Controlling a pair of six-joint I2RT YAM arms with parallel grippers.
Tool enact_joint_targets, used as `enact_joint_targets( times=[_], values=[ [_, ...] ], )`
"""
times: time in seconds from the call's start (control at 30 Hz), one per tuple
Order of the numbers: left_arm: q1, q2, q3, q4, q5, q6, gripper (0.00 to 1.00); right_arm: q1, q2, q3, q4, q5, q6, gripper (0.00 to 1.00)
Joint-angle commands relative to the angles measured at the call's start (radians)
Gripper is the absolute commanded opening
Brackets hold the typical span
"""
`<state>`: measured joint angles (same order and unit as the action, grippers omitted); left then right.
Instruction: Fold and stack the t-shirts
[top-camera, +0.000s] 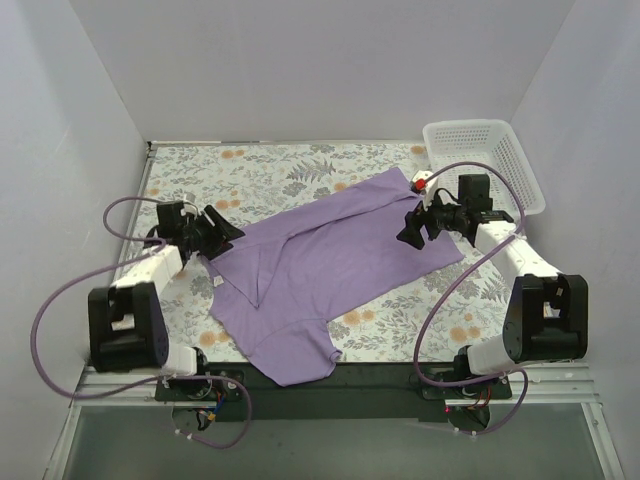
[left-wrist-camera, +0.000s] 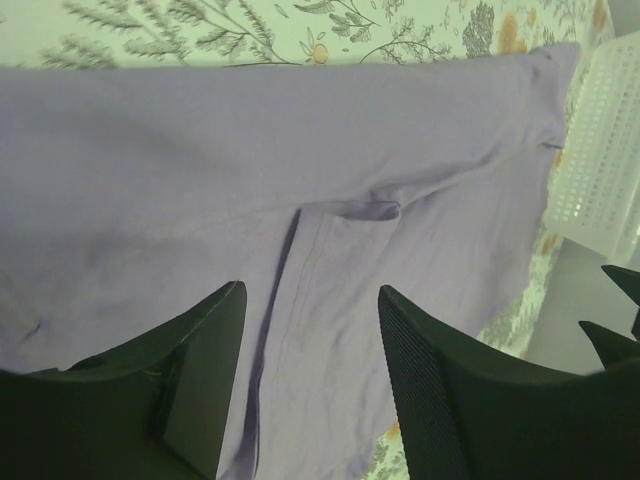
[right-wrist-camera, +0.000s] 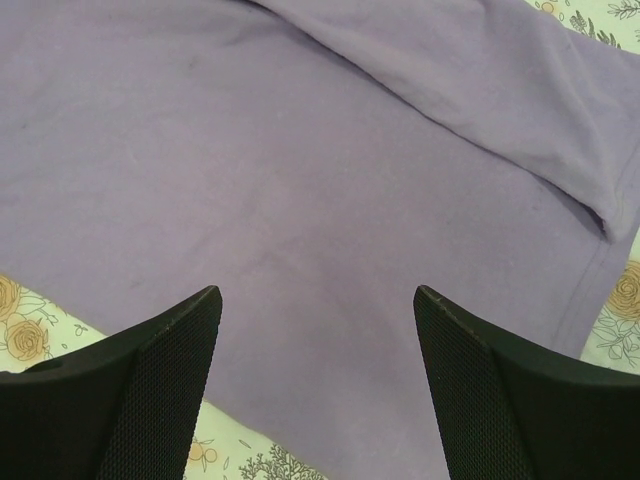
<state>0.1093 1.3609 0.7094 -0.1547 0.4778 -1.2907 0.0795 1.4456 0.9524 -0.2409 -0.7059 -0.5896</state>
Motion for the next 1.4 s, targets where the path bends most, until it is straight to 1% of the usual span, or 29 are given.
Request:
enact_joint_targets(
  times=[0.0, 0.07, 0.2, 0.37, 0.6, 0.77, 0.87, 0.97, 1.0, 1.07, 1.23, 1.3, 1.37],
  values=[
    [-0.022, 0.166, 0.125, 0.104, 0.151, 0.014, 0.52, -0.018, -0.027, -0.006, 0.005, -0.055, 0.020, 0.84],
    [-0.048, 0.255, 0.186, 0.101, 0.185, 0.051, 0.52, -0.029, -0.021, -0.012, 0.003, -0.069, 0.024, 0.84],
    [-0.091, 0.343, 0.255, 0.084, 0.189, 0.097, 0.51, -0.047, -0.014, -0.017, 0.005, -0.081, 0.025, 0.84],
    [-0.161, 0.431, 0.320, 0.012, 0.111, 0.159, 0.51, -0.061, -0.010, -0.018, 0.006, -0.095, 0.028, 0.84],
    [-0.209, 0.466, 0.377, -0.072, 0.010, 0.218, 0.51, -0.070, -0.005, -0.020, 0.006, -0.107, 0.028, 0.84],
    [-0.237, 0.446, 0.378, -0.097, -0.082, 0.249, 0.51, -0.070, -0.001, -0.023, 0.006, -0.113, 0.030, 0.84],
    [-0.249, 0.441, 0.380, -0.106, -0.087, 0.264, 0.51, -0.070, -0.001, -0.023, 0.006, -0.118, 0.028, 0.84],
    [-0.261, 0.449, 0.384, -0.121, -0.062, 0.280, 0.49, -0.079, -0.001, -0.023, 0.005, -0.119, 0.028, 0.84],
    [-0.263, 0.448, 0.383, -0.126, -0.051, 0.283, 0.45, -0.098, 0.001, -0.023, 0.005, -0.121, 0.030, 0.84],
    [-0.269, 0.440, 0.378, -0.129, -0.028, 0.289, 0.41, -0.101, -0.001, -0.023, 0.005, -0.122, 0.031, 0.84],
    [-0.278, 0.399, 0.354, -0.132, -0.010, 0.291, 0.23, -0.109, 0.004, -0.024, 0.005, -0.127, 0.030, 0.84],
    [-0.280, 0.376, 0.338, -0.132, -0.001, 0.289, 0.20, -0.110, 0.007, -0.024, 0.003, -0.127, 0.030, 0.84],
    [-0.284, 0.362, 0.331, -0.134, 0.011, 0.286, 0.15, -0.112, 0.009, -0.024, 0.005, -0.127, 0.030, 0.84]
  ],
)
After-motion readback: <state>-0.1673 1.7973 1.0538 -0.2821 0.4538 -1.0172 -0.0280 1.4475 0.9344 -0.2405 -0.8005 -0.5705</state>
